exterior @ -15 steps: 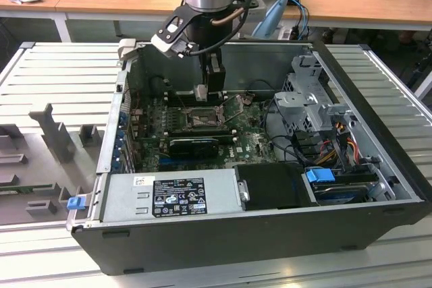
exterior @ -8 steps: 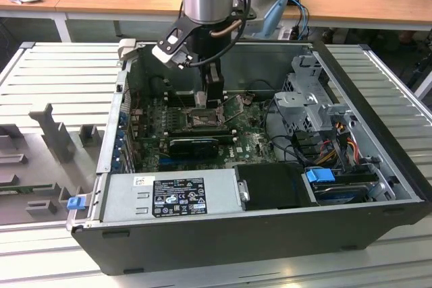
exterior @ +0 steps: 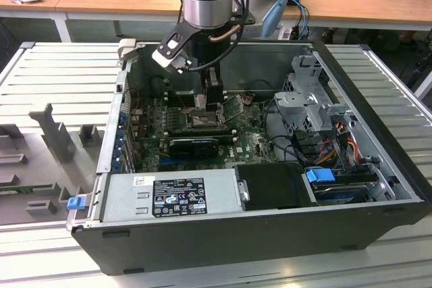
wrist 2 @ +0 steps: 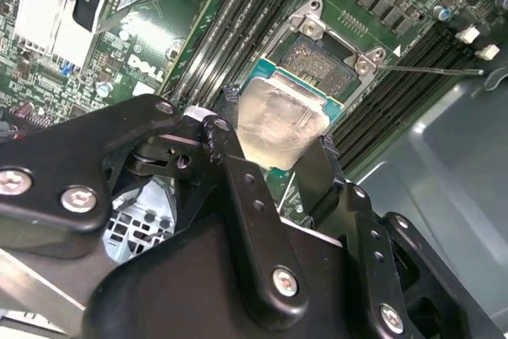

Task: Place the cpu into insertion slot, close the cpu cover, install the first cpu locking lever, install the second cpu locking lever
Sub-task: 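Place the cpu into insertion slot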

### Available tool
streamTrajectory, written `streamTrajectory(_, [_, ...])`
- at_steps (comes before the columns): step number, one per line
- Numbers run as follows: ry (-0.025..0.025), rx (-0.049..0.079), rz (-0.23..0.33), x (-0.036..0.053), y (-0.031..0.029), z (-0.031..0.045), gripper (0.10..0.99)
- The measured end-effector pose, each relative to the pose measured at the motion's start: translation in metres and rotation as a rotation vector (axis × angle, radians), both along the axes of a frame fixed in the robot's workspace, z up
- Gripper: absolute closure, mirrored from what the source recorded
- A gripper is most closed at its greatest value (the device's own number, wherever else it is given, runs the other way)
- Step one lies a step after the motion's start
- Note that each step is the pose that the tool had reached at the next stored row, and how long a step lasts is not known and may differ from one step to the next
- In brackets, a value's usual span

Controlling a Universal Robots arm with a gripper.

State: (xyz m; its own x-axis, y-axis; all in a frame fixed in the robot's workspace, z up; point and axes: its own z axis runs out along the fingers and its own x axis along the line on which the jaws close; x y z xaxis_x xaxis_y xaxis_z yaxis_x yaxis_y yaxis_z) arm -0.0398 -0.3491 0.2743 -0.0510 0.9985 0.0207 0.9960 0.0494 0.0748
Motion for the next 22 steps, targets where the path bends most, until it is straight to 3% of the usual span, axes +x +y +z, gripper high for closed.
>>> streamTrajectory(6, [-0.0007,0.000,0.003,-0.0009,0.0023,-0.0120,0.557])
streamTrajectory(9, [-0.0007,0.000,0.003,-0.0010,0.0100,-0.0236,0.557])
streamTrajectory(17, [-0.0005,0.000,0.002,-0.0009,0.0209,-0.0454,0.557])
streamTrajectory(22, [-0.0004,0.000,-0.025,-0.0011,0.0240,-0.0498,0.557])
